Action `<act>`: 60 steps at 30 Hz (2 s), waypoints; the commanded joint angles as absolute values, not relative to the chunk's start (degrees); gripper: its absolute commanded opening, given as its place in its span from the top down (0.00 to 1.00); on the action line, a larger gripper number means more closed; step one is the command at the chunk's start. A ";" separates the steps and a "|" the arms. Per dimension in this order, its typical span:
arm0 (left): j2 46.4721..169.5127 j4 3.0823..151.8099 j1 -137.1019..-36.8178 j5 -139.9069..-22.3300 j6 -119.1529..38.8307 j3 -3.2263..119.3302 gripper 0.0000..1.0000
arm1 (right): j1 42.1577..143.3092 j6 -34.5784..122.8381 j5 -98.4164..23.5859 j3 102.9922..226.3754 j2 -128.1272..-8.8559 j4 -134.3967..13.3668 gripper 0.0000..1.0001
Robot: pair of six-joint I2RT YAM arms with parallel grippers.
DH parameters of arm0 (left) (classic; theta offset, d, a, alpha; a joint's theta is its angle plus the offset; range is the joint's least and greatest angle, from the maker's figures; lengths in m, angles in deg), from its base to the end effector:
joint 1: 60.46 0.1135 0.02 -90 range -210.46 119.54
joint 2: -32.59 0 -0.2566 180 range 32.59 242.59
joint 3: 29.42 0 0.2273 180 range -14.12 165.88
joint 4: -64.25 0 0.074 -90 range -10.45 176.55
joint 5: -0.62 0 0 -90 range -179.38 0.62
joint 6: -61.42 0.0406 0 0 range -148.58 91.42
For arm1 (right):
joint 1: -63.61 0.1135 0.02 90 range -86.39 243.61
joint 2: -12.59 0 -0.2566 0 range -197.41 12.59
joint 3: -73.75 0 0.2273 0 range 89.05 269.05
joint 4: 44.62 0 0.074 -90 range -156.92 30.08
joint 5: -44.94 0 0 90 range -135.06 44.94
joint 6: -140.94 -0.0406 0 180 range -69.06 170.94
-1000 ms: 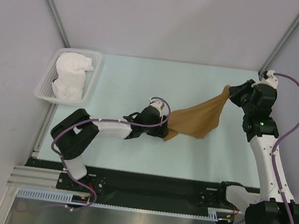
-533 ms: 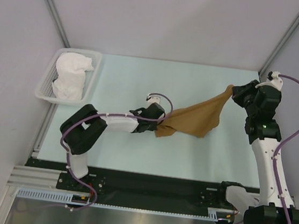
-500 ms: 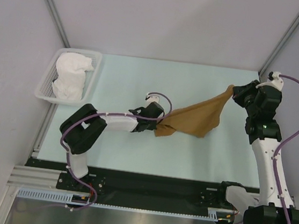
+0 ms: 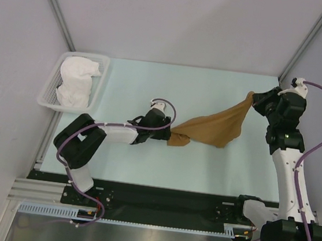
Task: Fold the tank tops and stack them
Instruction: Flatten the tank top out
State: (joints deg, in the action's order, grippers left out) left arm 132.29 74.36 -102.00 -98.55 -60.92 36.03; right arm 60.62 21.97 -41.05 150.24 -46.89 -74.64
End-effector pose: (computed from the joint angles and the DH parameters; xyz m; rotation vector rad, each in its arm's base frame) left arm 0.2533 -0.2158 0.1587 0.1106 2.3749 -0.4486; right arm 0.2185 -0.0086 0.3753 0.4507 1.7571 0.3860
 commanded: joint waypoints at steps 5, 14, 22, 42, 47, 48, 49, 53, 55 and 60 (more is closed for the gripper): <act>133.66 69.62 -103.17 -90.09 -61.80 36.95 0.30 | 59.74 20.62 -38.46 151.80 -47.44 -71.52 1.00; 139.10 71.55 -104.14 -89.99 -63.91 39.93 0.80 | 59.30 20.27 -38.20 151.98 -47.44 -71.61 1.00; 122.00 82.43 -97.99 -101.56 -57.42 38.27 1.00 | 58.95 20.36 -36.54 155.05 -45.78 -75.91 1.00; 89.77 110.75 -95.29 -91.40 -51.79 43.36 1.00 | 59.04 19.92 -28.81 171.66 -59.61 -86.30 1.00; 96.74 106.54 -89.90 -81.39 -53.10 40.21 1.00 | 61.48 20.26 -21.86 178.79 -81.08 -87.95 0.26; 97.18 103.66 -89.90 -80.42 -53.54 38.98 1.00 | 62.54 21.92 -23.25 177.48 -81.36 -87.61 0.25; 97.71 101.89 -89.99 -79.28 -55.20 37.40 1.00 | 63.42 22.64 -24.65 175.73 -80.32 -86.82 0.25; 100.87 93.80 -89.82 -78.39 -57.41 30.28 1.00 | 67.99 24.05 -25.20 163.69 -74.35 -81.11 0.34; 103.41 92.39 -89.64 -80.66 -57.23 28.60 1.00 | 69.84 25.36 -24.84 157.97 -71.37 -81.19 0.39; 105.71 89.84 -88.41 -83.14 -57.06 26.66 1.00 | 73.97 27.82 -25.64 149.88 -66.52 -79.26 0.41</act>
